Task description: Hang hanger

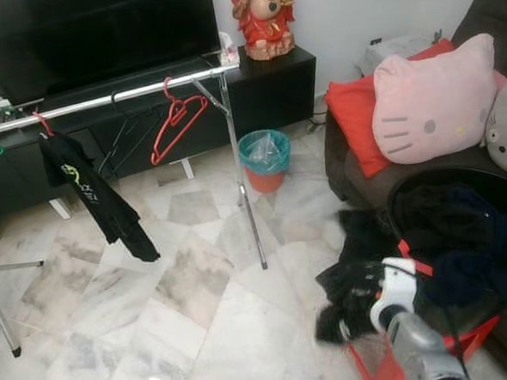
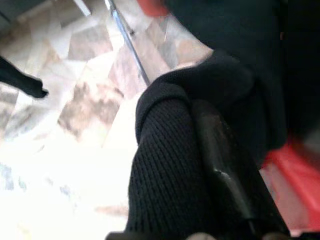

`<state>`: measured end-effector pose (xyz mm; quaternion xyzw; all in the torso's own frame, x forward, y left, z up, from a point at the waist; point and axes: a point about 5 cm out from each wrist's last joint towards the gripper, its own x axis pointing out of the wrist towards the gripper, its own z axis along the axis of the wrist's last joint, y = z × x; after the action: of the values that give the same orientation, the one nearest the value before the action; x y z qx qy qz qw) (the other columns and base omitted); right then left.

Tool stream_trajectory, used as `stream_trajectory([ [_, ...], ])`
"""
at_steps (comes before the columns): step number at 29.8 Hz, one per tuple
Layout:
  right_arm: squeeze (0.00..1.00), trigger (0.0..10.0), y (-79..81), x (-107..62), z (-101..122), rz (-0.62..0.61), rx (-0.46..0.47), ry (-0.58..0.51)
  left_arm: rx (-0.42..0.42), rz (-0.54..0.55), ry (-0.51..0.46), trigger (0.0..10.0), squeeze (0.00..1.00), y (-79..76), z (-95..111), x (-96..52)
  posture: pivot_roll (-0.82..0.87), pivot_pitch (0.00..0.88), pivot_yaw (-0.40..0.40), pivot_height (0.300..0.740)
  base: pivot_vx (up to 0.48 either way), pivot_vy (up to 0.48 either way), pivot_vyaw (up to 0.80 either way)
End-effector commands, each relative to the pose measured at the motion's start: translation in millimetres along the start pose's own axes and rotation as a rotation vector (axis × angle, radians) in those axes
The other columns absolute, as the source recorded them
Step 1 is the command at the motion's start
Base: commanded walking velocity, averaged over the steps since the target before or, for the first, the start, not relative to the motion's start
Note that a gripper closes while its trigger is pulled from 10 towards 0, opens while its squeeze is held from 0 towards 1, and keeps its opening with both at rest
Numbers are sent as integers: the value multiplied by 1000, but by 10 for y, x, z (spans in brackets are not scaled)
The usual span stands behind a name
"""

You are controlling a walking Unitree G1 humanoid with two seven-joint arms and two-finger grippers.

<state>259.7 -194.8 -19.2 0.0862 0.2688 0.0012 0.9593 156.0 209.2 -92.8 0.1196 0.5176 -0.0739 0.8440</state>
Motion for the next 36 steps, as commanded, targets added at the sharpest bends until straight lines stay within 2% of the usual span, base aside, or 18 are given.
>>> stream_trajectory([
  [1, 0, 10000, 54, 18, -8, 18, -11, -6, -17, 5, 11, 10000, 0, 28, -40, -9, -70, 0, 104, 740, 0, 0, 0],
  [9, 0, 10000, 53, -7, -228, 2, -7, 68, -30, 4, 11, 10000, 0, 24, -43, -9, -68, 0, 99, 740, 0, 0, 0],
  [17, 0, 10000, 59, -6, -253, 5, 0, 68, -45, 4, 14, 10000, 0, 17, -53, -9, -63, 0, 94, 740, 0, 160, 0],
  [36, 0, 10000, -148, -137, -487, -175, -23, 133, -36, 7, 15, 10000, 0, 27, -61, -12, -53, 0, 93, 740, 0, 259, 0],
])
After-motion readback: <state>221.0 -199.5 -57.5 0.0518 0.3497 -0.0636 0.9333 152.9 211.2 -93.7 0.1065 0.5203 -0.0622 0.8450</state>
